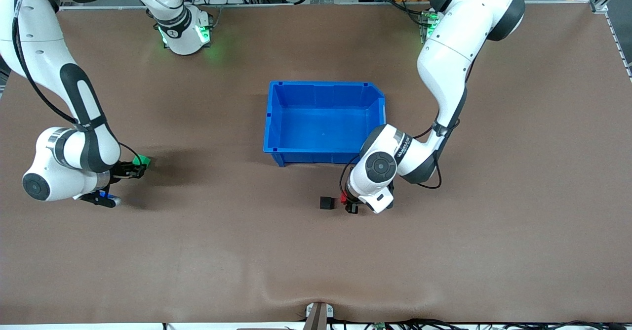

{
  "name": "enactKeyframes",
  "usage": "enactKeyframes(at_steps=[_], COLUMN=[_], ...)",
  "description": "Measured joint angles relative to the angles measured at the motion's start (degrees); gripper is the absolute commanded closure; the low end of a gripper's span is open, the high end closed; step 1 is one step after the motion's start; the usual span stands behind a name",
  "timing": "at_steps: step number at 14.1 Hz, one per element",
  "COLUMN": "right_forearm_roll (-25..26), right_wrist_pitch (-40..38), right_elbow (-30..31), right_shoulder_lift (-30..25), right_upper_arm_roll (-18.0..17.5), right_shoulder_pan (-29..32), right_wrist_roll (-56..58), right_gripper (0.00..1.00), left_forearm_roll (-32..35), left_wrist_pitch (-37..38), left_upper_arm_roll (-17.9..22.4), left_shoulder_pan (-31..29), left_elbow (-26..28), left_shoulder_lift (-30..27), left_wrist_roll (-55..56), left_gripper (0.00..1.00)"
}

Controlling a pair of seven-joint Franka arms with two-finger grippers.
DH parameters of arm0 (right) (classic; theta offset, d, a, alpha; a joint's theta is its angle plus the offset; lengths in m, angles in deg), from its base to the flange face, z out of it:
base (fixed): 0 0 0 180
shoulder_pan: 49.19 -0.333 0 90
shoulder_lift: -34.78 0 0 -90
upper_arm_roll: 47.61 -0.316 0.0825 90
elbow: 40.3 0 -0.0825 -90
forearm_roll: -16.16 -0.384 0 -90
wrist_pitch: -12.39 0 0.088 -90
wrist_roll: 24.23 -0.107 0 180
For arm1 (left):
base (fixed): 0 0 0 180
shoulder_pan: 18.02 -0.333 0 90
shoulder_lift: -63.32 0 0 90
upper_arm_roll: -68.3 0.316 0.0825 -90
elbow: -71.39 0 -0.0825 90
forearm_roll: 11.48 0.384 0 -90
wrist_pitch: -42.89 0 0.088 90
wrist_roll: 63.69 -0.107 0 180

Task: Attach green and red cubes to black cube
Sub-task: 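Place the red cube against the black cube and open the left gripper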

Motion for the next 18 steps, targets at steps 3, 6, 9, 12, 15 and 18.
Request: enactKeyframes(at_steps=[3,6,9,12,15,18], right_forearm_roll=[-0.97,-3.99,-5.45,-9.08,-11.32,-12.66], right_wrist_pitch=[-3.68,-4.07,-4.07,-4.06,-4.00,-3.89], right_elbow=[-3.18,-4.08,-4.60,-5.57,-6.82,-7.74], right_shoulder_lift=[-0.18,-0.17,-0.17,-0.17,-0.17,-0.18], right_upper_arm_roll=[-0.33,-0.39,-0.44,-0.57,-0.61,-0.65], right_shoulder_pan=[-2.11,-4.40,-6.69,-9.02,-11.28,-13.50], right_wrist_roll=[-6.33,-13.32,-20.32,-25.94,-32.01,-37.75], right_gripper=[1.00,1.00,1.00,1.00,1.00,1.00], left_forearm_roll=[0.00,-0.01,-0.01,-0.01,-0.01,-0.01], left_wrist_pitch=[0.22,0.16,-1.13,-4.58,-6.77,-8.36], left_upper_arm_roll=[-0.19,-0.23,-0.25,-0.25,-0.20,-0.14], left_shoulder_pan=[0.02,0.05,0.27,0.62,1.00,1.40], left_elbow=[-0.04,-0.05,-0.04,-0.04,-0.05,-0.32], left_shoulder_lift=[0.00,0.01,0.10,0.62,0.94,1.37], left_wrist_roll=[-0.56,-1.52,-1.67,-1.69,-1.69,-1.72], left_gripper=[1.00,1.00,1.00,1.00,1.00,1.00])
